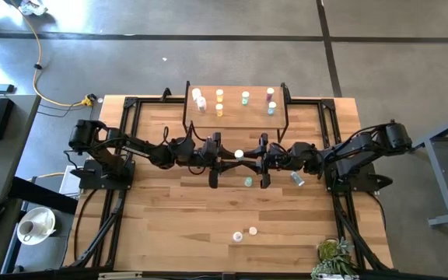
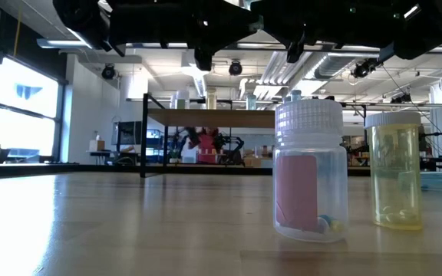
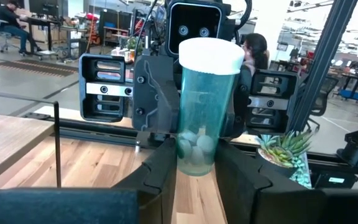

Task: Pick and place medicine bottles onto shelf by color
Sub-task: Put the bottom green pill bottle on the shelf aligned with the other green pill bottle

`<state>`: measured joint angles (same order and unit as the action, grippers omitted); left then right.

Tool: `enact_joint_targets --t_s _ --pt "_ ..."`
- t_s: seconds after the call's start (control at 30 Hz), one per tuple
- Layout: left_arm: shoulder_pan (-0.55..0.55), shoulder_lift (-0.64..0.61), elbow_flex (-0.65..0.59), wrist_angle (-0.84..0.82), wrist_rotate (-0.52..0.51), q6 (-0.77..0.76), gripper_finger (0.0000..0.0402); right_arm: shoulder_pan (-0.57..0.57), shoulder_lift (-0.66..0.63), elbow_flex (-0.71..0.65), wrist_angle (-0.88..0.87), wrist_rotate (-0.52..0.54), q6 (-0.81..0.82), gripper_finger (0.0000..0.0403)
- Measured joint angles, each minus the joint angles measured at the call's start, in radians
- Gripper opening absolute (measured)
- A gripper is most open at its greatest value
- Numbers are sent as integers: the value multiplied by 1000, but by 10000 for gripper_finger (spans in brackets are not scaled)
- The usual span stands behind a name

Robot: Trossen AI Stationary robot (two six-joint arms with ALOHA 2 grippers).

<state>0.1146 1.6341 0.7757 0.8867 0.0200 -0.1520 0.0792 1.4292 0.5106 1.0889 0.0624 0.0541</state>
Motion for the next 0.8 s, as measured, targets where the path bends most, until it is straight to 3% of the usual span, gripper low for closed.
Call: enact_joint_targets --t_s 0.2,0.57,0.8 --pt "-7 0 0 0 -5 -2 86 0 0 0 -1 -3 17 91" --pt "-4 0 0 2 -13 -3 86 1 0 0 -5 46 24 175" --pt "2 0 1 -2 -16 -2 86 1 -55 0 -74 53 10 194"
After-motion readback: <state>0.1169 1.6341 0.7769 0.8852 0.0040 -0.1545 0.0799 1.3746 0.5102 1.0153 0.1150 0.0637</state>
